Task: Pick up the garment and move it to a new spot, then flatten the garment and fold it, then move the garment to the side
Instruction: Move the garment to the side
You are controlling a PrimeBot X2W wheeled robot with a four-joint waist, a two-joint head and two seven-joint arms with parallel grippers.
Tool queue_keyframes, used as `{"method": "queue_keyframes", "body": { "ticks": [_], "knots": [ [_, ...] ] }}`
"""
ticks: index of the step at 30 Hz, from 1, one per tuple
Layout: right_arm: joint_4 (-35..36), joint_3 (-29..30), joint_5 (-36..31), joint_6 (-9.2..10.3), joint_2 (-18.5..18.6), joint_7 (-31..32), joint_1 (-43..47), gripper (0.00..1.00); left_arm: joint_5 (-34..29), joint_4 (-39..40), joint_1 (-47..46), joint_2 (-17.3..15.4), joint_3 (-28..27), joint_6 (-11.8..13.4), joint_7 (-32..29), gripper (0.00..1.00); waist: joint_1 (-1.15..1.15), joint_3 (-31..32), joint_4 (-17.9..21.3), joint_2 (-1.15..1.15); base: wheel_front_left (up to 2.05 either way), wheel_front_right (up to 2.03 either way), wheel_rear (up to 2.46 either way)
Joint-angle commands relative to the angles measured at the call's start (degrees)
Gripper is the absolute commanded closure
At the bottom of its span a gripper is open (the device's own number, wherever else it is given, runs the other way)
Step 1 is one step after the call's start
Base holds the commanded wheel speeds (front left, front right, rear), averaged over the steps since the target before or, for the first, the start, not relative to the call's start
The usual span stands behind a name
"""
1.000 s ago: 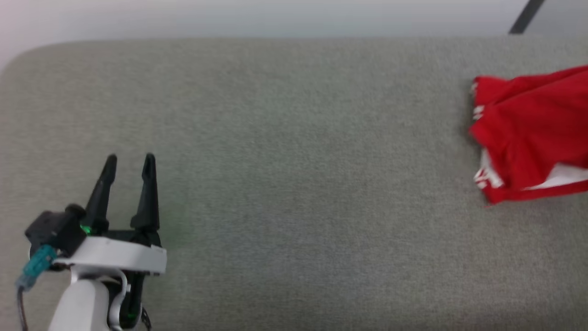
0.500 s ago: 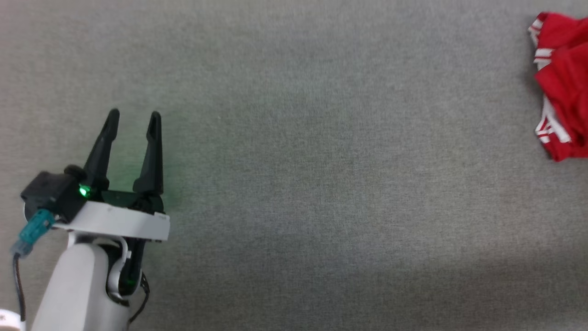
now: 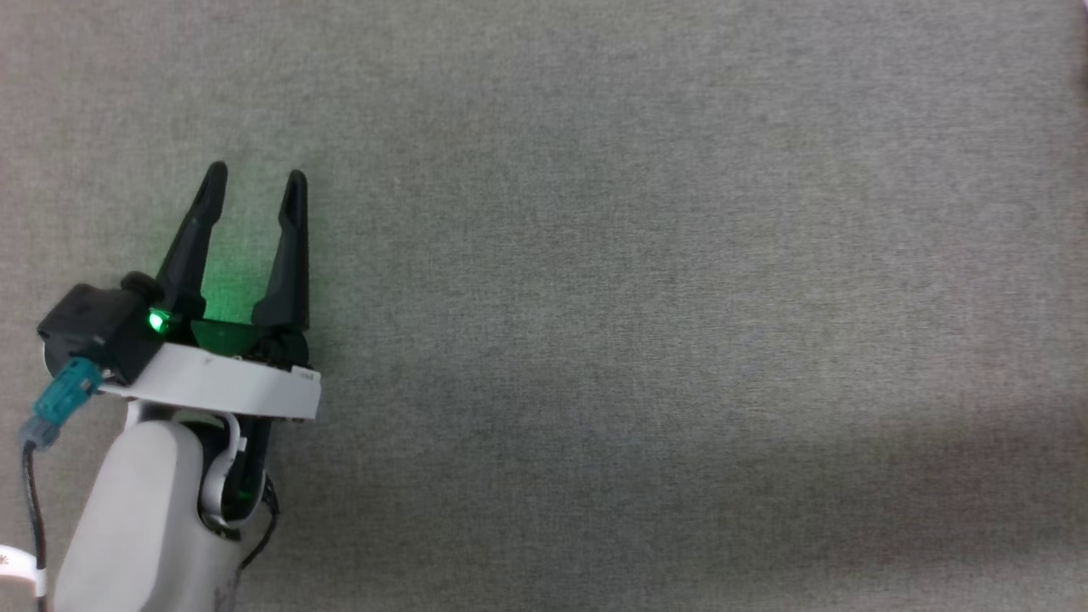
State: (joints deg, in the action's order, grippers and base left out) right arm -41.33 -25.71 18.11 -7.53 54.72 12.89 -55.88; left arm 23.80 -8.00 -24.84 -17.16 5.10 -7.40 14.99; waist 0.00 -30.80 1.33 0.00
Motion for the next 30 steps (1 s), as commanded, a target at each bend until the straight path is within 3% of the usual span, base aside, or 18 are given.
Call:
{"method": "queue_keyframes", "body": {
  "ticks": [1,4,5,8,9,10,20,30],
  "knots": [
    [-0.3,0.5,-0.5,0.09,-0.5,-0.3,-0.8,1.00,0.2,0.0,-0.8,-0.2,0.0,-0.1,0.2,0.00,0.00,-0.4,-0.4,0.00,0.00,0.00,0.00],
    [-2.0,1.3,-1.8,0.08,-2.1,-1.4,-1.5,1.00,0.2,-0.3,-0.8,-0.1,0.2,-0.1,0.2,0.00,0.00,-0.4,-0.6,0.00,0.00,0.00,0.00],
    [-2.6,1.4,-2.2,0.08,-2.5,-1.6,-1.7,0.84,0.1,-0.5,-0.8,0.0,0.3,-0.1,0.2,0.00,0.00,-0.2,-0.7,0.00,0.00,0.00,0.00],
    [-3.9,2.3,-3.0,0.08,-3.8,-2.5,-2.3,0.54,0.1,-1.0,-0.7,0.2,0.4,-0.1,0.2,0.00,0.00,0.8,-0.9,0.00,0.00,0.00,0.00],
    [-4.3,2.7,-3.2,0.08,-4.2,-2.8,-2.3,0.31,0.1,-1.1,-0.6,0.3,0.3,-0.1,0.2,0.00,0.00,1.3,-0.9,0.00,0.00,0.00,0.00],
    [-4.9,3.1,-3.4,0.08,-4.7,-3.0,-2.2,0.00,0.2,-1.3,-0.3,0.4,0.3,-0.1,0.2,0.00,0.00,1.8,-1.0,0.00,0.00,0.00,0.00],
    [-4.9,5.3,-4.4,0.08,-9.6,-7.0,1.8,0.00,0.7,-2.9,4.0,1.6,-1.3,-0.1,0.2,0.00,0.00,9.8,-1.1,0.00,0.00,0.00,0.00],
    [-1.0,11.1,-5.6,0.08,-16.7,-16.1,11.5,0.00,0.0,-4.1,10.0,2.0,-2.8,-0.1,0.2,0.00,0.00,19.6,-1.8,0.00,0.00,0.00,0.00]
  ]
}}
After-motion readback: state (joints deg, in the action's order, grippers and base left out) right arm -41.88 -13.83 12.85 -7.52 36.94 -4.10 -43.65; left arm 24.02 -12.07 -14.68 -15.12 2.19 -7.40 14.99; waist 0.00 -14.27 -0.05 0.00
